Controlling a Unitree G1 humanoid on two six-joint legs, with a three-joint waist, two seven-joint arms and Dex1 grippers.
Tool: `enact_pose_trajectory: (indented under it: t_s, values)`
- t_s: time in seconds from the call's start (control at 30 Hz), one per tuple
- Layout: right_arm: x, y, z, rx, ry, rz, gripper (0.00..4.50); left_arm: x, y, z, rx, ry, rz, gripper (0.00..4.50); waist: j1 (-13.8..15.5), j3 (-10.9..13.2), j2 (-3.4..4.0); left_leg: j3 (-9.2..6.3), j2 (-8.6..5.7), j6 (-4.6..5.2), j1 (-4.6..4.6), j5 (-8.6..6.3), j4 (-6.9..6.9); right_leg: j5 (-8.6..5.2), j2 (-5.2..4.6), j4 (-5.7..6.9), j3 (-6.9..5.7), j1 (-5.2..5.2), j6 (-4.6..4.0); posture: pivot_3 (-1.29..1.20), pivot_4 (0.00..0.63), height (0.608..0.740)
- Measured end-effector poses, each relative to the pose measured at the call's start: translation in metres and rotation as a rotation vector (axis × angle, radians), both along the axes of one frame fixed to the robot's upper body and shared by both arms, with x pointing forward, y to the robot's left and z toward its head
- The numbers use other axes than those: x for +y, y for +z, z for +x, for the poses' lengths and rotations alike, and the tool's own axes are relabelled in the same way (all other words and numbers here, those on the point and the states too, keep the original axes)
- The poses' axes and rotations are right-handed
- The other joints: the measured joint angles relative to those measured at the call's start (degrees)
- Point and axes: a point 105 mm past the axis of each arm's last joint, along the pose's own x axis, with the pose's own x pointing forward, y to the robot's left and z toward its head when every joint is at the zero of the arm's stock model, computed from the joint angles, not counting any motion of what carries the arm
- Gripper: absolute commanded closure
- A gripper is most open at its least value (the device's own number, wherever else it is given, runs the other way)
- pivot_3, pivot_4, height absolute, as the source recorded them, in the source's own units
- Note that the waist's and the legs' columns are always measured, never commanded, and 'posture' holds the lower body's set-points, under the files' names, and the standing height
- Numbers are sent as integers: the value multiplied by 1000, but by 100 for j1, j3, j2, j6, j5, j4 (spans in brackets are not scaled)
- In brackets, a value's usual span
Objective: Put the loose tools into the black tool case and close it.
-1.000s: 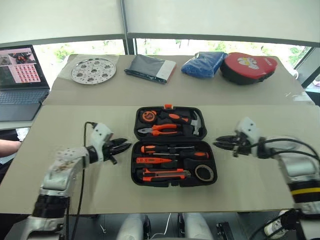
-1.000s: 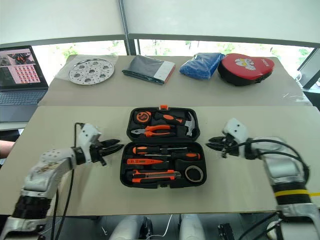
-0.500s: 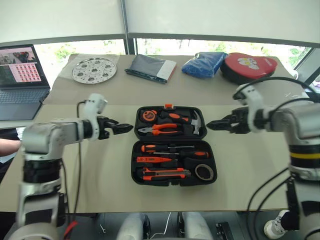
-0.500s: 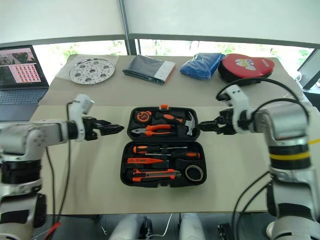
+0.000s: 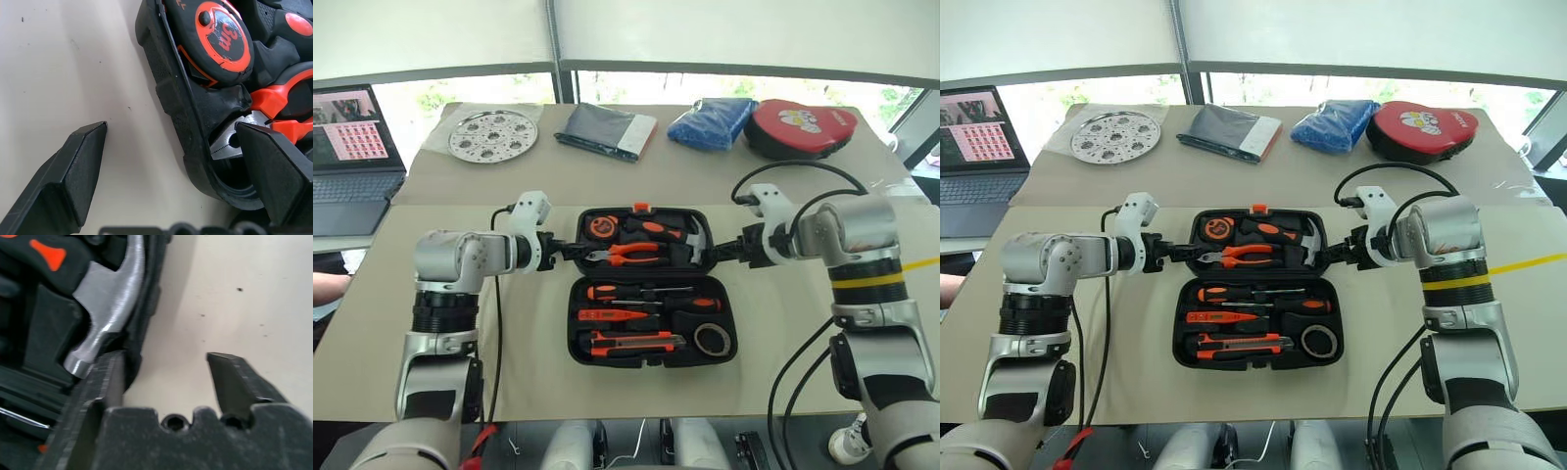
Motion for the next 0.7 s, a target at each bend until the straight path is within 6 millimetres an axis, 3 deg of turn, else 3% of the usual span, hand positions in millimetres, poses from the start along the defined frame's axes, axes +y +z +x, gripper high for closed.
enact_pose_trajectory:
  t_s: [0.03, 0.17, 0.23, 0.4, 0.57, 0.7]
  values:
    - [2, 0, 0, 1, 5, 5, 3069, 0, -1, 0, 3, 3, 5, 651, 1, 0, 0, -2, 0, 0, 6, 0, 0, 0, -1, 0, 0, 6, 0, 0, 150, 740]
    - [10, -1, 1, 0, 20, 17, 4421, -3, -4, 1, 9, 0, -3, 2109, 10, -1, 1, -6, 1, 0, 13, 0, 2, 0, -2, 1, 0, 14, 0, 0, 150, 740]
    - [10, -1, 1, 5, 16, 20, 4500, -7, -3, 1, 9, -15, -13, 2974, 10, -2, 2, -5, 1, 1, 18, 1, 3, 0, -3, 4, 0, 19, -1, 0, 150, 740]
    - [10, -3, 3, 8, 5, 31, 4500, -9, -3, 2, 12, -20, -24, 4468, 11, -8, 8, -8, 4, -5, 27, 16, 3, 3, -4, 15, 3, 25, -6, 0, 150, 740]
    - [12, -3, 6, -21, 6, 54, 4500, -4, -4, 3, -4, 0, -35, 4468, -3, -11, 10, -23, 8, -12, 34, 34, 1, 13, -5, 12, 20, 15, -21, 0, 150, 740]
    - [12, -1, 3, -151, 87, 69, 4500, 1, -4, -2, -85, 12, -110, 4468, -20, -10, 9, -22, 12, -12, 23, 34, -6, 15, -3, 28, 27, -4, -25, 0, 150, 740]
